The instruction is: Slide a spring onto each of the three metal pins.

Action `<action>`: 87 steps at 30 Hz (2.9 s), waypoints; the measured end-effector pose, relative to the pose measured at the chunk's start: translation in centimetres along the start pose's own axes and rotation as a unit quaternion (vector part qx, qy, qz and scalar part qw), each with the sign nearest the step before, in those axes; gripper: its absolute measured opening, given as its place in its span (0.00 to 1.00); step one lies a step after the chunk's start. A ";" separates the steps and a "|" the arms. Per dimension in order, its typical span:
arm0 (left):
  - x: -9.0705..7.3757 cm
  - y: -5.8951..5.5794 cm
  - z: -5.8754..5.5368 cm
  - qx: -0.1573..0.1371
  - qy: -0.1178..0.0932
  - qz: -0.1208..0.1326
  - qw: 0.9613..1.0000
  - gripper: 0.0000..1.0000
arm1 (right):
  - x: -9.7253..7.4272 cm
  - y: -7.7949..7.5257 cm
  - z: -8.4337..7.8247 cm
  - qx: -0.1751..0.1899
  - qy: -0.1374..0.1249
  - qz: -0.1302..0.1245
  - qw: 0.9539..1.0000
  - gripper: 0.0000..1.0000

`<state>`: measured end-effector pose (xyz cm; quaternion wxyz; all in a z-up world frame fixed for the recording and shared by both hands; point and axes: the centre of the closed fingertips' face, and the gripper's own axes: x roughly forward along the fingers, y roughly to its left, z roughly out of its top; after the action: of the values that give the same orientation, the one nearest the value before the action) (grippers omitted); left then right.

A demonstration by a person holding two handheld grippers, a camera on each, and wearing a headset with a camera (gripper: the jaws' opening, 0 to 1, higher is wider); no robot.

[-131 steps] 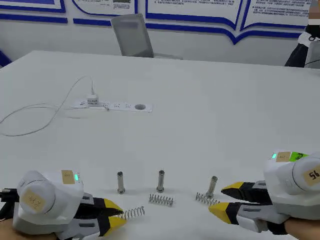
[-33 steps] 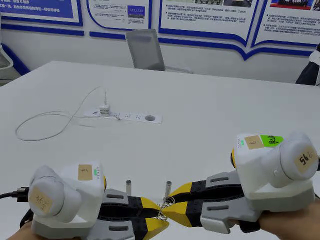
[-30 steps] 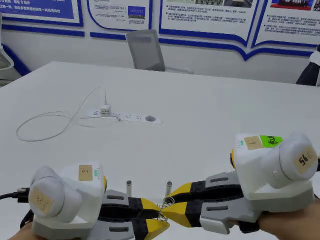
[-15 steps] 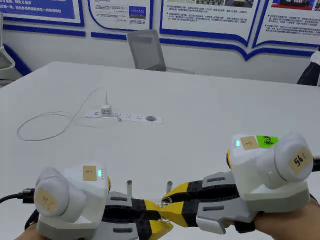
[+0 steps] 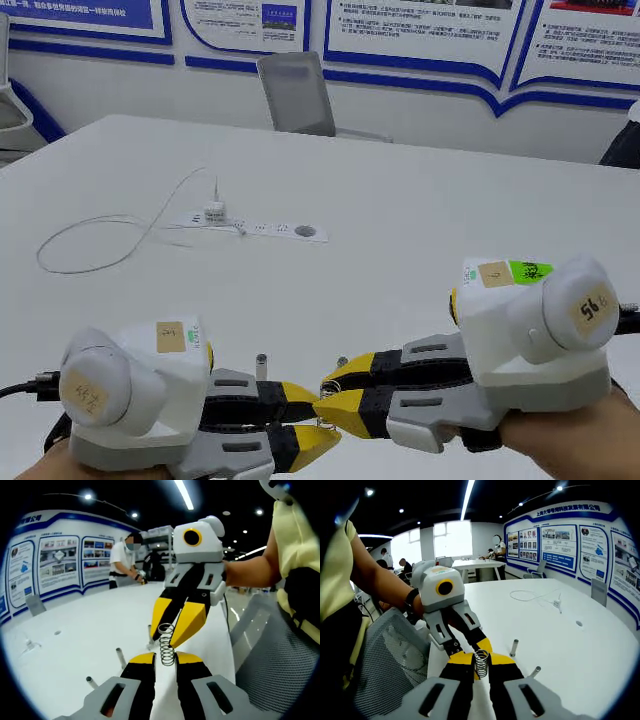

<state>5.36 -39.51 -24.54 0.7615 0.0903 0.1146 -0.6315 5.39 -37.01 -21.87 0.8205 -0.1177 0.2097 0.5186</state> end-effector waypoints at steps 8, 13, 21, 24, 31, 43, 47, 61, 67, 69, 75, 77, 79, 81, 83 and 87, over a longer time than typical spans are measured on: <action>-1.0 0.6 -0.7 -0.012 -0.003 0.017 1.000 0.20 | 0.3 -0.4 0.3 0.000 -0.005 -0.004 1.000 0.12; -1.6 1.0 -1.1 -0.020 -0.005 0.030 0.999 0.26 | 0.5 -0.6 0.4 0.000 -0.008 -0.007 1.000 0.12; -2.4 1.6 -1.4 -0.028 -0.008 0.052 0.998 0.34 | 0.7 -0.9 0.5 0.000 -0.012 -0.009 1.000 0.12; -2.8 1.8 -1.5 -0.030 -0.008 0.059 0.998 0.36 | 0.8 -1.1 0.6 -0.002 -0.013 -0.011 1.000 0.12; -3.9 2.4 -1.8 -0.032 -0.008 0.080 0.996 0.42 | 0.9 -1.5 0.7 -0.003 -0.016 -0.013 1.000 0.12; -5.6 2.9 -2.7 -0.047 -0.002 0.109 0.993 0.53 | 1.8 -2.5 1.4 -0.011 -0.023 -0.018 1.000 0.12; -5.9 3.1 -3.1 -0.048 0.003 0.117 0.992 0.56 | 2.2 -3.0 1.8 -0.014 -0.024 -0.022 0.999 0.12; -6.8 3.3 -3.3 -0.056 -0.002 0.136 0.989 0.64 | 4.4 -4.9 3.1 -0.017 -0.041 -0.033 0.998 0.12; -6.8 3.3 -3.4 -0.059 -0.001 0.138 0.989 0.64 | 5.4 -5.8 3.6 -0.020 -0.053 -0.045 0.997 0.12; -6.8 3.3 -3.5 -0.059 0.000 0.138 0.989 0.64 | 5.9 -6.2 3.6 -0.019 -0.055 -0.049 0.997 0.12; -6.9 3.1 -3.8 -0.061 0.002 0.137 0.989 0.64 | 7.2 -6.8 3.0 -0.015 -0.052 -0.053 0.997 0.11; -6.9 3.1 -4.0 -0.063 0.004 0.137 0.989 0.64 | 7.5 -7.1 2.7 -0.014 -0.051 -0.054 0.997 0.11; -6.9 3.1 -4.0 -0.064 0.004 0.137 0.988 0.64 | 7.8 -7.3 2.5 -0.016 -0.049 -0.057 0.997 0.11; -7.0 3.2 -4.1 -0.065 0.005 0.137 0.988 0.64 | 8.1 -7.4 2.3 -0.012 -0.049 -0.056 0.997 0.11; -7.0 3.2 -4.1 -0.066 0.004 0.138 0.988 0.65 | 8.3 -7.6 2.2 -0.010 -0.049 -0.057 0.997 0.11; -6.9 3.3 -4.2 -0.068 0.004 0.138 0.988 0.65 | 8.7 -7.9 1.7 -0.007 -0.044 -0.058 0.997 0.11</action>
<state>7.12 -31.22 -26.59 0.8453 0.0565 0.1468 -0.5106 16.12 -32.72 -24.59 0.8566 -0.1122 0.1627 0.4766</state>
